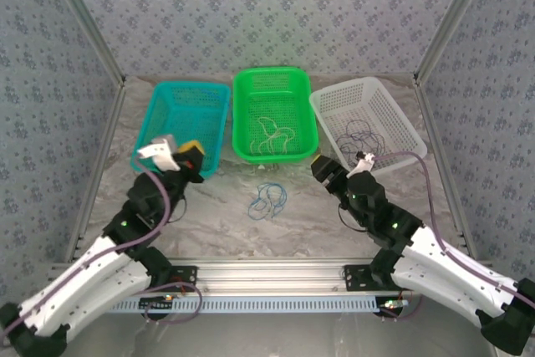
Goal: Untangle the cables
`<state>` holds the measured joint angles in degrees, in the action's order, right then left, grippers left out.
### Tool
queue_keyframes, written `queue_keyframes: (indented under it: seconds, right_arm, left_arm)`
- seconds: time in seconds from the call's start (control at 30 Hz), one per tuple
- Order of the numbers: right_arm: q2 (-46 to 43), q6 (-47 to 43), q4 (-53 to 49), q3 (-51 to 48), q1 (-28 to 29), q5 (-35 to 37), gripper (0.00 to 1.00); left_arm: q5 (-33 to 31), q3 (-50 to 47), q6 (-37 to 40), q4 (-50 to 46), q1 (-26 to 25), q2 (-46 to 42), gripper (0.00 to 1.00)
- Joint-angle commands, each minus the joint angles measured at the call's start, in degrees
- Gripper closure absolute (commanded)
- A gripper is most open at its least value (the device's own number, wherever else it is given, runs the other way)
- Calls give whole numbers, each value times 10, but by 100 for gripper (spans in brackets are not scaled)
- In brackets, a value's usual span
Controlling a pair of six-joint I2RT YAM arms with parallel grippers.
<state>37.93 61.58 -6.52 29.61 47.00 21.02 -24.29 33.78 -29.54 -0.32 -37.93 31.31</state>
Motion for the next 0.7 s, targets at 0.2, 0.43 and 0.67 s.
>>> queue_keyframes:
  seconds: [0.2,0.43,0.67]
  right_arm:
    - [52,-44,-129,49,12,-31,26]
    - [109,-63,-165,72,36,-38,25]
    - [142,-83,-169,86,54,-43,24]
  left_arm:
    - [130,-24,-41,-56,202,89,100]
    - [269,-3,-56,-37,316,216,100]
    - [297,15,-52,-58,321,284,90]
